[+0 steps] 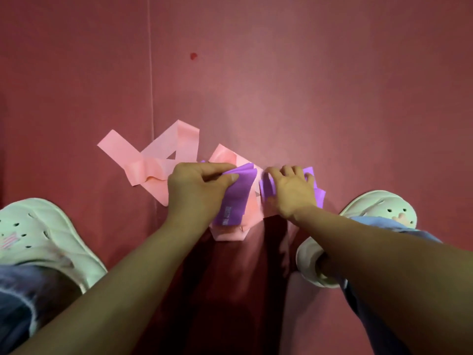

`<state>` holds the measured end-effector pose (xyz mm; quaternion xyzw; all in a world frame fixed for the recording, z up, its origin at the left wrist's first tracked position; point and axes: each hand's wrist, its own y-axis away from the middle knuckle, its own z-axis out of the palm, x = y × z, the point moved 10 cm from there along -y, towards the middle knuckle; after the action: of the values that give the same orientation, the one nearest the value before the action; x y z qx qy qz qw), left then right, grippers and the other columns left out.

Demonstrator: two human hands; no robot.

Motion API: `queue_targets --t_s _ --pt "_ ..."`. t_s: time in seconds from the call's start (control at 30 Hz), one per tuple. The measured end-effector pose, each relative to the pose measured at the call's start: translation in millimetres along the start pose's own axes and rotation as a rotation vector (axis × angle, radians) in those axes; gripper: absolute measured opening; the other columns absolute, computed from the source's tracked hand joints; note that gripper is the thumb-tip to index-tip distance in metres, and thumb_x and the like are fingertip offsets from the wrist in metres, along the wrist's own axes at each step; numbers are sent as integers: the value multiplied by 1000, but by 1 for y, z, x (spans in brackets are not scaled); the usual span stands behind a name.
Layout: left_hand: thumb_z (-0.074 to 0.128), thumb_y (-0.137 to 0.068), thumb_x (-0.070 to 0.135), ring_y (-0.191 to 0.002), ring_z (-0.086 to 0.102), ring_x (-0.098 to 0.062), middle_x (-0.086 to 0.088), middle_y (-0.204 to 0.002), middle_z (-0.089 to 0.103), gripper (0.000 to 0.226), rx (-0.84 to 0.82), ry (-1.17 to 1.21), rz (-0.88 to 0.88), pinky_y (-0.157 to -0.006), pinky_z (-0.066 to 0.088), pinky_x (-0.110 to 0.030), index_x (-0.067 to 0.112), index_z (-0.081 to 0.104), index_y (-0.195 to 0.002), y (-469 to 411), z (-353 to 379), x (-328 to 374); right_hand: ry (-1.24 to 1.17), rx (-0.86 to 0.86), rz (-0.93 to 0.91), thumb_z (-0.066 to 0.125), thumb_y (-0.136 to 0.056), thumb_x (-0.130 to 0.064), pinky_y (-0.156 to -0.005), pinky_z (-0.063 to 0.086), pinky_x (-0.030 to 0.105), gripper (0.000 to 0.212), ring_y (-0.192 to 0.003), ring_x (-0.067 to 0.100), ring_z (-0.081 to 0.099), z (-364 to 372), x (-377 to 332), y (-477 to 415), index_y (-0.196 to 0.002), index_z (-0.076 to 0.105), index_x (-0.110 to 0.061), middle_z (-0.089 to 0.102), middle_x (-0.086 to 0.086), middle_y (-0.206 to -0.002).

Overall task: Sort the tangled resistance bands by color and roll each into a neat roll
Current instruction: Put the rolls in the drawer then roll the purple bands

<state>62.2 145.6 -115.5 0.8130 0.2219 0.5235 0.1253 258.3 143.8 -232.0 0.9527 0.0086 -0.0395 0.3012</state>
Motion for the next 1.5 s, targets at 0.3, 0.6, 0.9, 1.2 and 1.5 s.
queue_targets --t_s 0.3,0.6,0.9,1.2,1.5 --pt "77 -76 5 -76 69 -19 0 -81 75 19 12 42 -54 -80 58 -46 13 78 -93 5 -26 7 -303 -66 98 65 -80 -30 -83 43 34 12 -103 32 59 -29 -15 17 -86 65 -19 68 10 -101" --pt "76 -76 6 -78 69 -21 -3 -81 74 17 171 122 78 -84 57 -44 14 78 -91 32 -109 96 -934 232 133 68 -79 -14 -66 46 35 15 -64 22 52 -174 -53 74 -65 63 -10 64 14 -68" --pt "75 -76 7 -79 72 -20 7 -76 74 29 288 246 164 -84 57 -44 35 74 -69 83 -182 130 -1313 241 -125 62 -85 1 -52 48 17 22 -54 4 58 -261 -101 160 -71 67 -15 65 -8 -59" --pt "76 -76 8 -68 66 -10 6 -77 73 19 242 177 218 -78 59 -36 19 78 -91 51 -175 131 -645 -146 142 63 -86 -6 -86 46 29 34 -105 27 62 -131 -62 78 -119 63 0 66 15 -114" --pt "74 -78 2 -71 64 -10 4 -79 71 23 96 68 86 -78 57 -34 13 77 -97 10 -79 55 -221 -304 -14 51 -89 -14 -84 46 32 30 -105 31 61 -1 -42 55 -116 62 -8 65 15 -115"
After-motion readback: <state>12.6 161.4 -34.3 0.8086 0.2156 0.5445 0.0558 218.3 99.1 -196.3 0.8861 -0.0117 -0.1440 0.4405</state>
